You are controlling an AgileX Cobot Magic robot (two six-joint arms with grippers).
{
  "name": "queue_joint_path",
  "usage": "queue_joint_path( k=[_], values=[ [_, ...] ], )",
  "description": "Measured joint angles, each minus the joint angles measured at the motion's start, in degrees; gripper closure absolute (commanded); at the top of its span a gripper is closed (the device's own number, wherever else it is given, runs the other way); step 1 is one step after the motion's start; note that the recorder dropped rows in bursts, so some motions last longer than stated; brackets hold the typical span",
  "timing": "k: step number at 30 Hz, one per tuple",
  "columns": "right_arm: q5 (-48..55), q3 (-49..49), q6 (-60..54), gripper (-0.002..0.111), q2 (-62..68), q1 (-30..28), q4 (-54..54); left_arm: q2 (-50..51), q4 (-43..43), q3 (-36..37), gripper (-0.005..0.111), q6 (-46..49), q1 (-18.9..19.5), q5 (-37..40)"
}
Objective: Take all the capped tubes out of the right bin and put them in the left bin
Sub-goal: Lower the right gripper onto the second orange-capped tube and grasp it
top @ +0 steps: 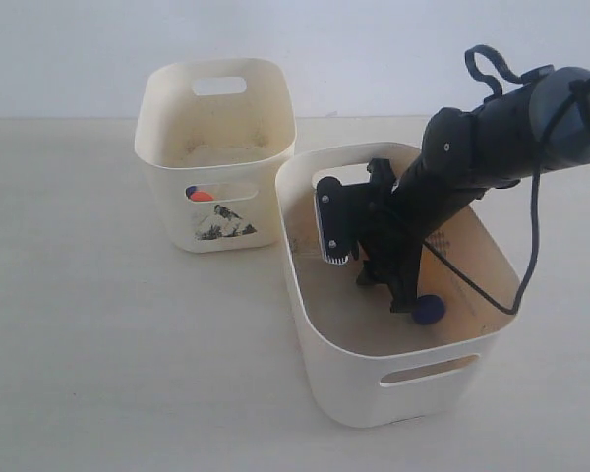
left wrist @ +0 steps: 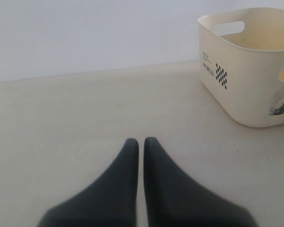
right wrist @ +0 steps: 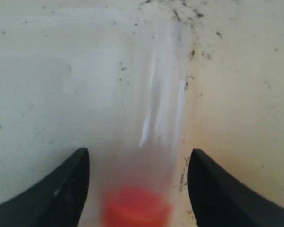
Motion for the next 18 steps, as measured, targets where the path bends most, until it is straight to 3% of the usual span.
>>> queue_joint_path(
  k=[4,11,18],
  values=[
    [0.2,-0.1,0.0,0.054,0.0,0.0,0.0,0.0,0.0,0.0,0.102,0.0,0.0,0.0],
    [3.5,-0.4,0.2,0.108,0.2,0.0,-0.5,0.0,0.0,0.0,0.102,0.0,0.0,0.0],
    [4.1,-0.6,3.1,0.108,-0.5,0.0,-1.5,0.0,0.0,0.0,0.102,0.0,0.0,0.0]
  ],
)
